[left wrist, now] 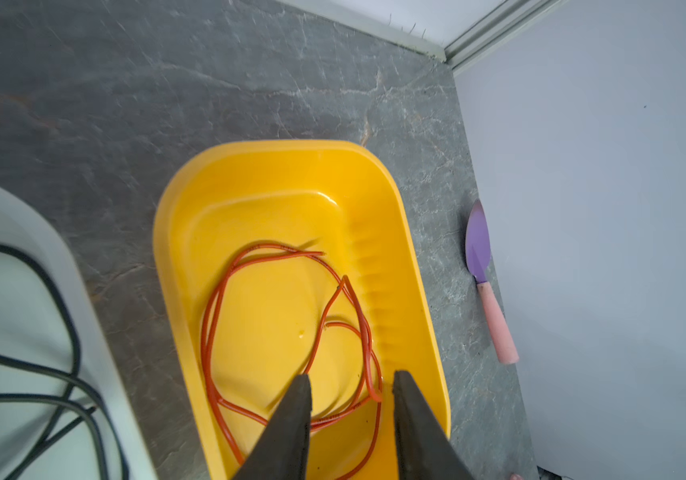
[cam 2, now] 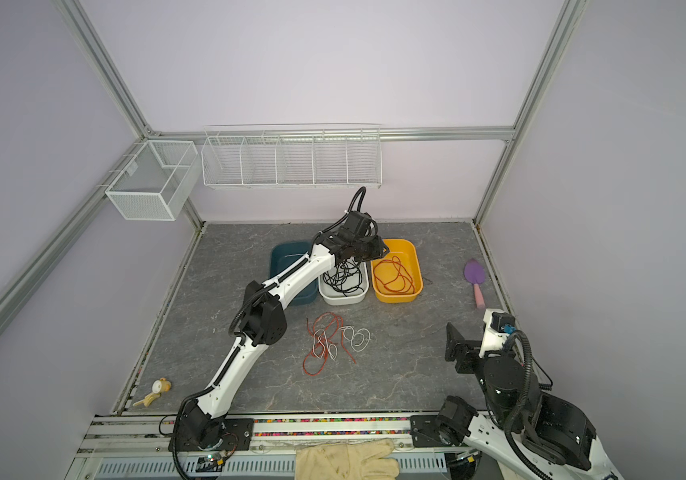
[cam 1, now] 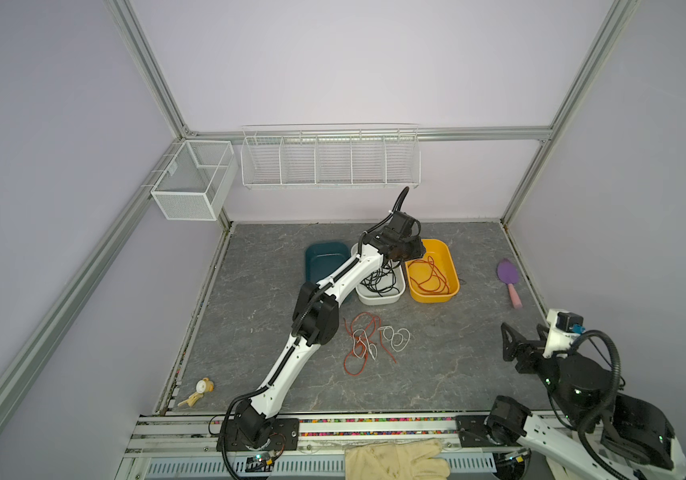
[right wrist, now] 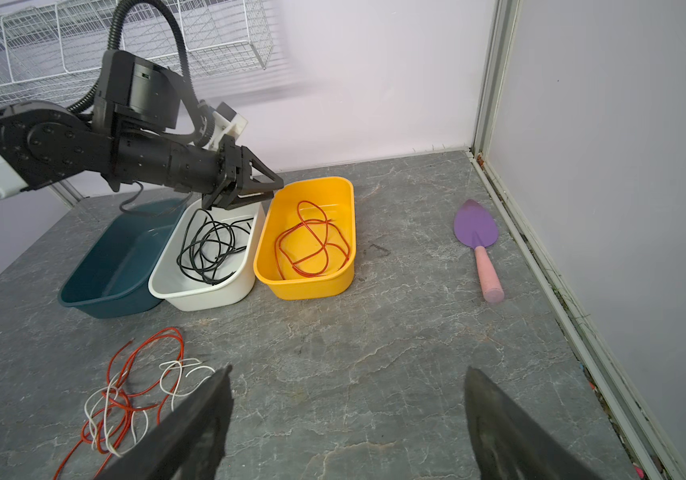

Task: Untangle the cables
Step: 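Raise the left gripper beside the teal tub while right moves to the pile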

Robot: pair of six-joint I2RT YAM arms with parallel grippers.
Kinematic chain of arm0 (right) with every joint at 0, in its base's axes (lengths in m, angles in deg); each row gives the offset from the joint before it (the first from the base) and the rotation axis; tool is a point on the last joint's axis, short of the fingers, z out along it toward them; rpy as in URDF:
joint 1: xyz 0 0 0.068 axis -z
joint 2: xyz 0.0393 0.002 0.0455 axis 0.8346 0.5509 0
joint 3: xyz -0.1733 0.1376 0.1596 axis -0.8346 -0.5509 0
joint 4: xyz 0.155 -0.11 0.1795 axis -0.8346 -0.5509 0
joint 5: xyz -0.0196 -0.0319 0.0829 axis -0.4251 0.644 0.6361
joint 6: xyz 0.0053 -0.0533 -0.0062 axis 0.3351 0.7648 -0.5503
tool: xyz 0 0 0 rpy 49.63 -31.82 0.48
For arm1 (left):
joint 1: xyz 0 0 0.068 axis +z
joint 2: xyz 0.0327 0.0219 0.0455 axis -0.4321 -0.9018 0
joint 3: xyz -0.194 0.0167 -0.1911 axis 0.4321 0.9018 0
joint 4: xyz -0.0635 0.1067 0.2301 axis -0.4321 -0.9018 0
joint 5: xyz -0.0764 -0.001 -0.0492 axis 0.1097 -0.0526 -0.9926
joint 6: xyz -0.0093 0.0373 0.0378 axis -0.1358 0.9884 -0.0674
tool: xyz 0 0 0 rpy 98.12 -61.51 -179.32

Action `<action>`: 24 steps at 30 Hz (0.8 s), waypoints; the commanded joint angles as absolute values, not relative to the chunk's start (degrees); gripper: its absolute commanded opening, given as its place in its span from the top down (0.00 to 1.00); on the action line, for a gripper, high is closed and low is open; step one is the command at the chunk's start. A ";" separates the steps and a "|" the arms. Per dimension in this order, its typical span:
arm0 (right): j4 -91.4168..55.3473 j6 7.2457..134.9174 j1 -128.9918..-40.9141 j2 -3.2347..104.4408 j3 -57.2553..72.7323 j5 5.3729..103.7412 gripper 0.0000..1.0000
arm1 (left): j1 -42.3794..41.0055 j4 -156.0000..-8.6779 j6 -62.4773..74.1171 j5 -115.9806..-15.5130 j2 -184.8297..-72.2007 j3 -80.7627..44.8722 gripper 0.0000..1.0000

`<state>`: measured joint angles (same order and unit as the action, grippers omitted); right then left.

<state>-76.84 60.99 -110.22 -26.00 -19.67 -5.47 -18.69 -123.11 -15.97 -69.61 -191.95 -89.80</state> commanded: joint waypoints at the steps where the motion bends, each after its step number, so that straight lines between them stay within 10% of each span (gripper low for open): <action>1: -75.39 62.10 -110.15 -24.45 -20.30 -5.19 0.12 | -17.17 -126.43 -12.90 -68.21 -186.27 -91.87 0.64; 24: -66.33 62.58 -110.12 -0.16 -18.80 18.63 0.12 | -13.85 -130.42 6.70 -50.42 -144.21 -45.29 0.35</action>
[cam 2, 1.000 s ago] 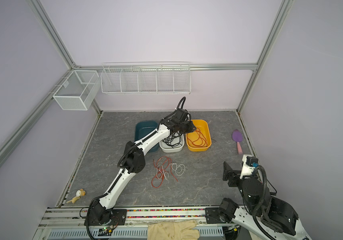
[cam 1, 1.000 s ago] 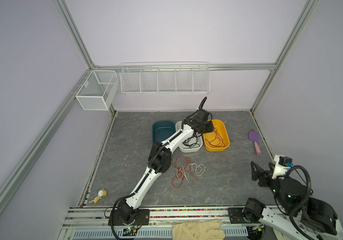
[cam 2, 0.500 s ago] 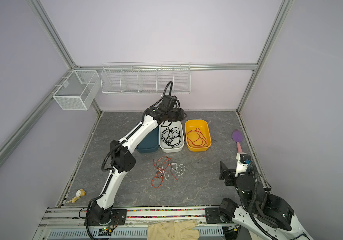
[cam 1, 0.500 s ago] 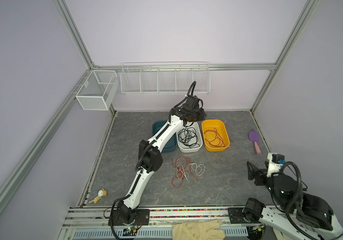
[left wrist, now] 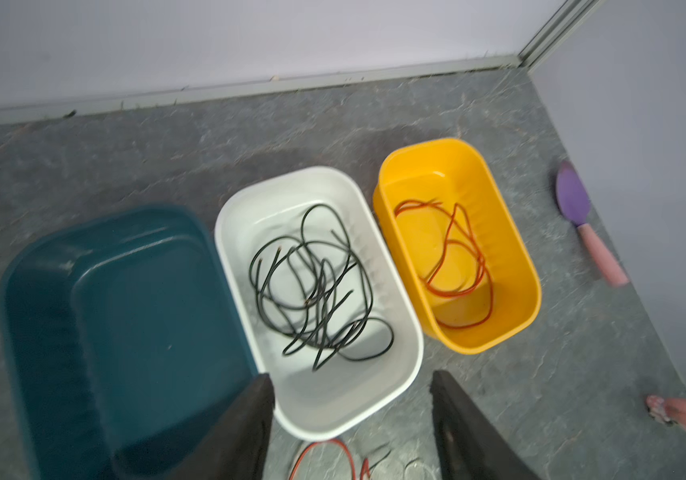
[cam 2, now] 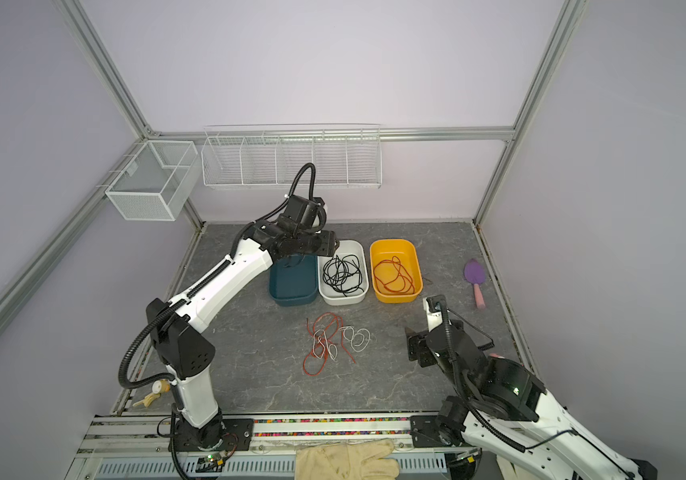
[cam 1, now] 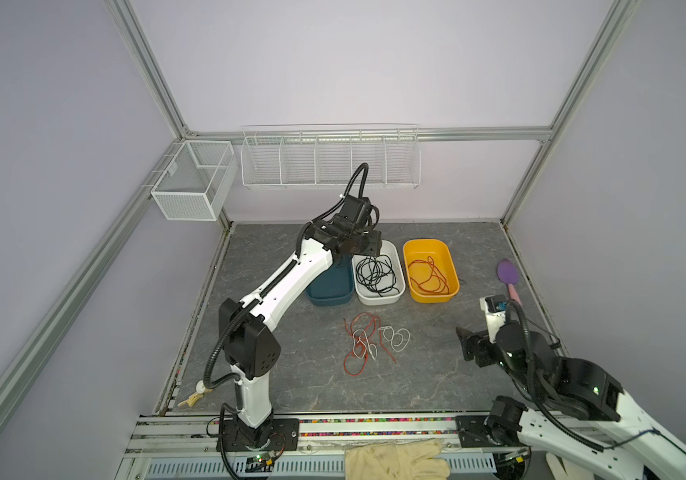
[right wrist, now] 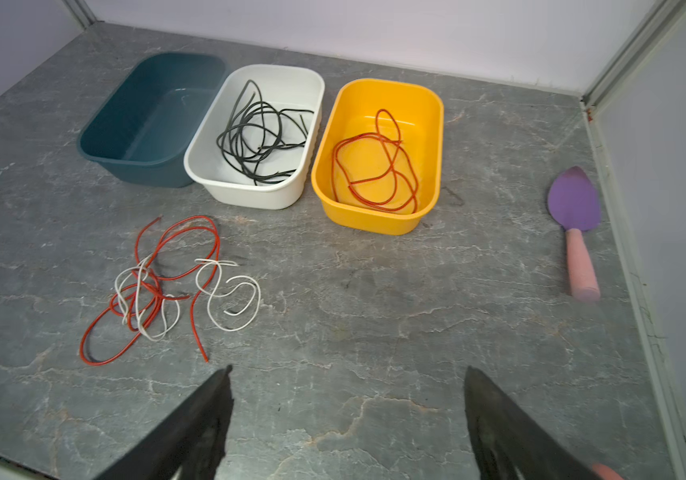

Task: Untangle the cables
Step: 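Raise the left gripper beside the teal tub while right moves to the pile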

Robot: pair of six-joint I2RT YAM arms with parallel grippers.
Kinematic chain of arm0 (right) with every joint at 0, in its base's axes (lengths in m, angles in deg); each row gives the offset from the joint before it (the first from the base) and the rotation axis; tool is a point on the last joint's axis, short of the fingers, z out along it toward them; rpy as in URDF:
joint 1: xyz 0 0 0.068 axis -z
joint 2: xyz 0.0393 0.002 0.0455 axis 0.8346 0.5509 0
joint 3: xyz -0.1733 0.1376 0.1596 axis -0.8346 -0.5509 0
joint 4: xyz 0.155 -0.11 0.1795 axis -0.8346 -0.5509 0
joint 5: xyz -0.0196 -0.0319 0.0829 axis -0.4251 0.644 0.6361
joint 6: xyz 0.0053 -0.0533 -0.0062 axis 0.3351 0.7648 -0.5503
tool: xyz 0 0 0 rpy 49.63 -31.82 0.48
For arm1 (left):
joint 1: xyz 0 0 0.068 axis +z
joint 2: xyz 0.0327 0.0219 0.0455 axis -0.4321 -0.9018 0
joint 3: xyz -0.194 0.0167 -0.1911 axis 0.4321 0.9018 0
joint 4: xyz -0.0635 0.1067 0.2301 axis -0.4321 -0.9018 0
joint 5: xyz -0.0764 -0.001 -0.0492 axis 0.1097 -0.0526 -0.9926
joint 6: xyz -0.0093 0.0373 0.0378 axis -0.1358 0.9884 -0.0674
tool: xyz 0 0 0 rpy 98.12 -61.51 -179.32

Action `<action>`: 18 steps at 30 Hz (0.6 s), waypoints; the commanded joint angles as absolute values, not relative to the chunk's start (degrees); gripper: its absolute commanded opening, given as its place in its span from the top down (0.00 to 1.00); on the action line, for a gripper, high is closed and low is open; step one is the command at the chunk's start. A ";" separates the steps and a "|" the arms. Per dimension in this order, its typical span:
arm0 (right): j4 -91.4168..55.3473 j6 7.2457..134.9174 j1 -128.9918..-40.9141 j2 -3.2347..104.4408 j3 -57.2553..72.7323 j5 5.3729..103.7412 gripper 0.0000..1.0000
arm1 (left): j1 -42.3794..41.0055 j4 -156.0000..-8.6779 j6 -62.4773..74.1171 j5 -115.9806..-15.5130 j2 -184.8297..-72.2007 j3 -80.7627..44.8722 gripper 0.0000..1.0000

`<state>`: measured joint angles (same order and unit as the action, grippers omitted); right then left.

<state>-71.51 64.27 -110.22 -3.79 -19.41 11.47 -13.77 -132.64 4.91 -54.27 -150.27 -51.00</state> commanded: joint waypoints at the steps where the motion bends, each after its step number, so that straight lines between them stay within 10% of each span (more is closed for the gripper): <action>1: -65.26 62.04 -110.11 1.61 -18.80 20.43 0.12 | -13.86 -129.06 6.45 -49.61 -141.77 -42.61 0.34; 18: -52.22 54.96 -110.00 27.66 -18.80 33.64 0.09 | -13.86 -108.54 6.64 -33.39 -100.50 -0.31 0.00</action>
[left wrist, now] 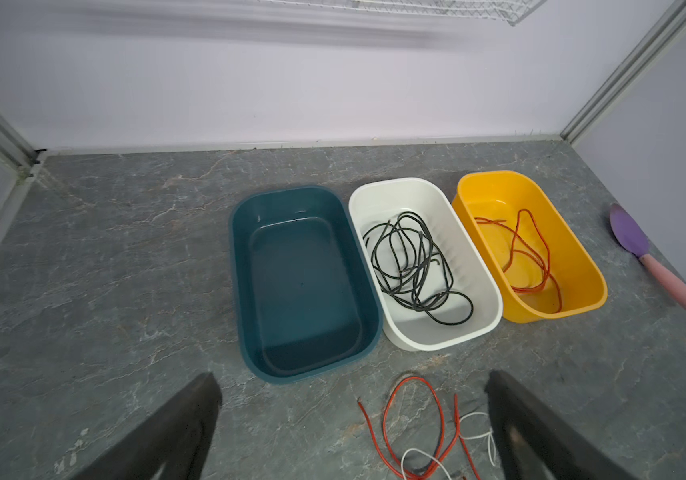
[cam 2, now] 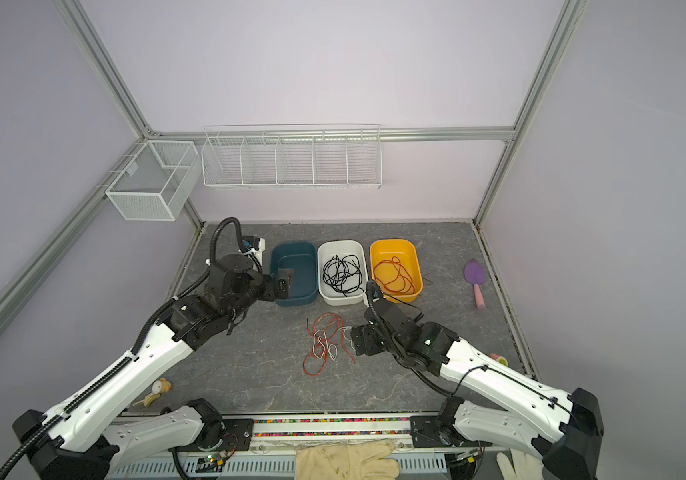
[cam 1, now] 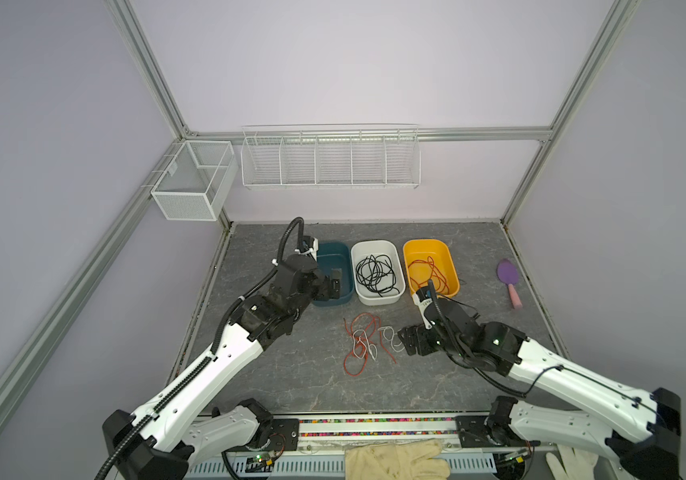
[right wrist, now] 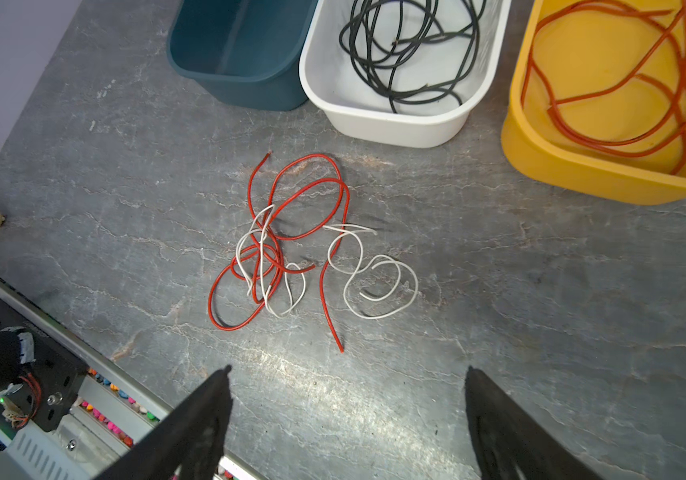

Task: Untangle the cables
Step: 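Raise the left gripper beside the teal tub while right moves to the pile, then lower the right gripper onto the white wire in the pile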

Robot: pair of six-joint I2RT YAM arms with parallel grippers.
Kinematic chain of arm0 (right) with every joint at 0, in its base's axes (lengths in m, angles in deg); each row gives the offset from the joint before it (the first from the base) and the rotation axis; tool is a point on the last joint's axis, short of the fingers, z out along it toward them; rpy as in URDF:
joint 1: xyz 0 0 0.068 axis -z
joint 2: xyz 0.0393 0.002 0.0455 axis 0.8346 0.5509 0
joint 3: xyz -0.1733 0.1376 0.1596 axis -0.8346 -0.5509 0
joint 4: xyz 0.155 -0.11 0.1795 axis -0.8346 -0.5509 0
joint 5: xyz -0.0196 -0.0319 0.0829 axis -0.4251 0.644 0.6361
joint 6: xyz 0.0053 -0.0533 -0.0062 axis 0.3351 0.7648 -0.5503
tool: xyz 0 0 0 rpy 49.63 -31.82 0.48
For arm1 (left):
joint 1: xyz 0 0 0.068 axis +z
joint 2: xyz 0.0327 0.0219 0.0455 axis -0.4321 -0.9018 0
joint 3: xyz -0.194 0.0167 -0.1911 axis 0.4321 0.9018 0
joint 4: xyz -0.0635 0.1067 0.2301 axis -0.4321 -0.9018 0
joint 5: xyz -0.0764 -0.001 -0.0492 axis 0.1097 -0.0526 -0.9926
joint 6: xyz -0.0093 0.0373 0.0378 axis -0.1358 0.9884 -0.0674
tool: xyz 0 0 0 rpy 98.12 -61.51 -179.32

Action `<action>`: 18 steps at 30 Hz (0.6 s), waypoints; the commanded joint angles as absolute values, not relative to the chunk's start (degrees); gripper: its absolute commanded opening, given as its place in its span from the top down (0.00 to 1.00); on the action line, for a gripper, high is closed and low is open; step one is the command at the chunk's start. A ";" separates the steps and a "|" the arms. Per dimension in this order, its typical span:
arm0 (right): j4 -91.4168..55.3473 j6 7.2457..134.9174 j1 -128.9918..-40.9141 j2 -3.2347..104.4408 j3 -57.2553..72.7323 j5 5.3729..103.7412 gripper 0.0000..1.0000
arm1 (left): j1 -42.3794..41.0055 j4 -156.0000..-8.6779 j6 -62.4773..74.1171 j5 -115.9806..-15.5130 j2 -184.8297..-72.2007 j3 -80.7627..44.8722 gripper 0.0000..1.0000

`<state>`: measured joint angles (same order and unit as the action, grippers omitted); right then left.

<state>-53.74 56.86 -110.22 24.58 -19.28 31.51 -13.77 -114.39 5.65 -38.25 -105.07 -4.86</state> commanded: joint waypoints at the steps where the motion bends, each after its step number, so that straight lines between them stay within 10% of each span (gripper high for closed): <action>1: -52.07 54.87 -110.00 28.92 -18.81 33.65 0.08 | -13.90 -106.35 7.30 -33.10 -98.60 2.36 0.00; 9: -48.00 55.03 -109.97 36.44 -18.80 34.14 0.05 | -13.93 -96.31 12.04 -27.14 -94.20 13.04 0.00; 18: -44.00 55.66 -109.85 42.34 -18.80 33.19 0.35 | -13.86 -98.39 11.62 -24.76 -95.08 11.75 0.00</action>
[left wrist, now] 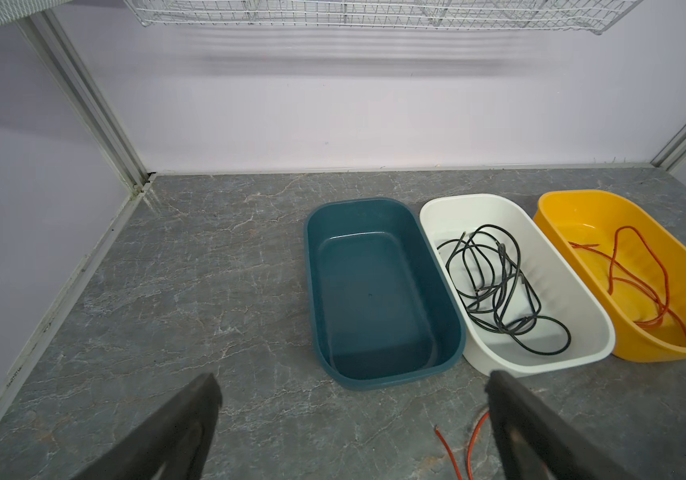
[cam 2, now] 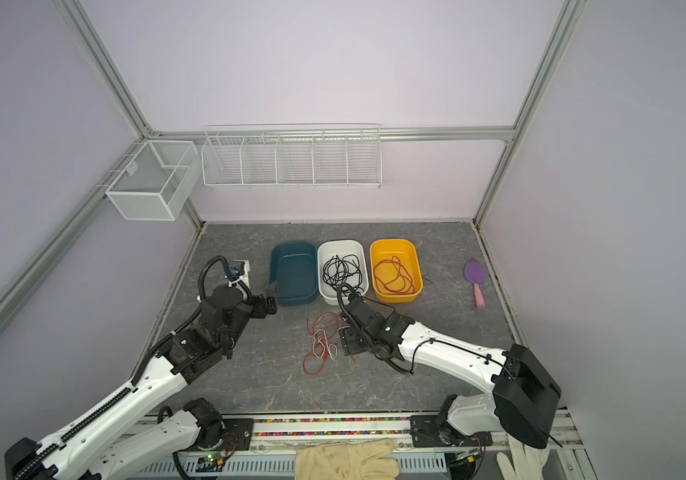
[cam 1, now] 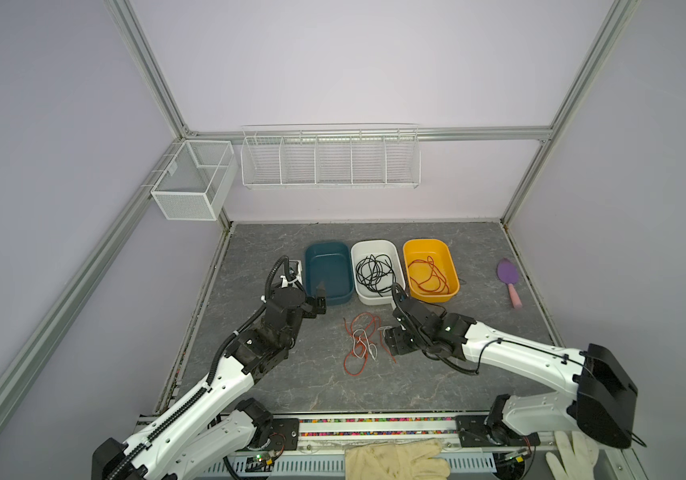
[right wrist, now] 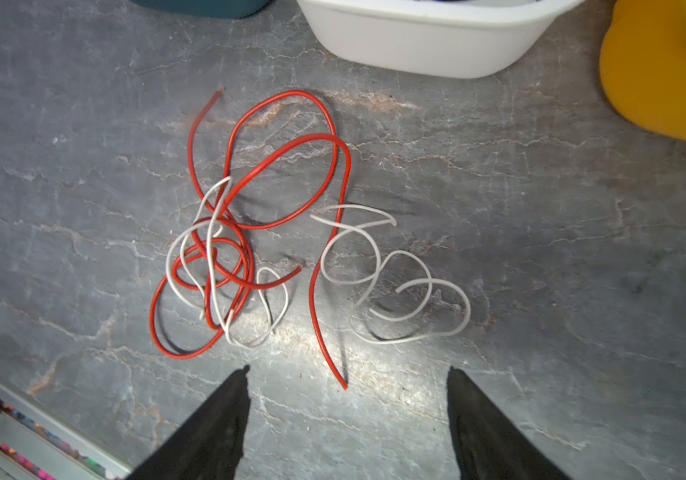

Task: Untangle the cables
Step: 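Lower the right gripper onto the white wire in the pile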

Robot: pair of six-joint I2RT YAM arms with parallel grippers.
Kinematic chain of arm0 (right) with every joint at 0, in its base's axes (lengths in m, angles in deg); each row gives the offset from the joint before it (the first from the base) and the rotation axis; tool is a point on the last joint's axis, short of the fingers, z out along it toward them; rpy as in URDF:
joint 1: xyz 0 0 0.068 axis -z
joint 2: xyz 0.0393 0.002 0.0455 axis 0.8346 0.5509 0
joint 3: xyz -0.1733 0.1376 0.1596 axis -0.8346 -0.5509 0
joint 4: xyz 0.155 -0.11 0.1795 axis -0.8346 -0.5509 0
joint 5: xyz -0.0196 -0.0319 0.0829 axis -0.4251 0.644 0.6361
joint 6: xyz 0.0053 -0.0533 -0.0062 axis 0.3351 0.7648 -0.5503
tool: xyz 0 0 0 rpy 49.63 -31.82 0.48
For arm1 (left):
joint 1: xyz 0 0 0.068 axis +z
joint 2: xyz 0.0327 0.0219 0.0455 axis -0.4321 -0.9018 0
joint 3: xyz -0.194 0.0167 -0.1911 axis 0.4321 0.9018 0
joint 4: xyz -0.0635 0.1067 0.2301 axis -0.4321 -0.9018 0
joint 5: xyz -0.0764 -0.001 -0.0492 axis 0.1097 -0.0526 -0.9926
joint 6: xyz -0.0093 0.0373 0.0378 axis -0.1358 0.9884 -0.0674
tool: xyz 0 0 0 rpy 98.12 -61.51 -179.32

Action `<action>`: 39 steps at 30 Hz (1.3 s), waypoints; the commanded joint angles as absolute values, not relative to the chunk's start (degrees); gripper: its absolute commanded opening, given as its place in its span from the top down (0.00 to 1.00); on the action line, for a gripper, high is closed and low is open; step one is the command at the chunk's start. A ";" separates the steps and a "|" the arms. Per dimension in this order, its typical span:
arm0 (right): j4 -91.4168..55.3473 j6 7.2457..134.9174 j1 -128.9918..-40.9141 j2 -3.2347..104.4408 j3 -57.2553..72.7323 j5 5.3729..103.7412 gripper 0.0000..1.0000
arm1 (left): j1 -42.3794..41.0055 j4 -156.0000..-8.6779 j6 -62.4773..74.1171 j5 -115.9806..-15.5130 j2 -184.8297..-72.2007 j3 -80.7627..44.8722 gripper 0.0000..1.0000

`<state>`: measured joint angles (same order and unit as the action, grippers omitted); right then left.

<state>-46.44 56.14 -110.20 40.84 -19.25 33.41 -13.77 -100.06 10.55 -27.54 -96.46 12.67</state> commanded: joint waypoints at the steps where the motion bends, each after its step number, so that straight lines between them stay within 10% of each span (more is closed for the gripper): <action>1: -43.55 55.65 -109.84 42.97 -18.81 33.59 0.38 | -13.86 -98.26 11.68 -24.51 -94.81 11.84 0.00; 39: -37.96 57.22 -107.66 49.88 -20.25 30.92 0.90 | -13.85 -98.49 14.30 -22.48 -94.12 11.41 0.00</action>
<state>-38.30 56.86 -107.97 52.05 -19.28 32.25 -13.77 -98.83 13.37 -23.36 -94.91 12.67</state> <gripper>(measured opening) 0.116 0.996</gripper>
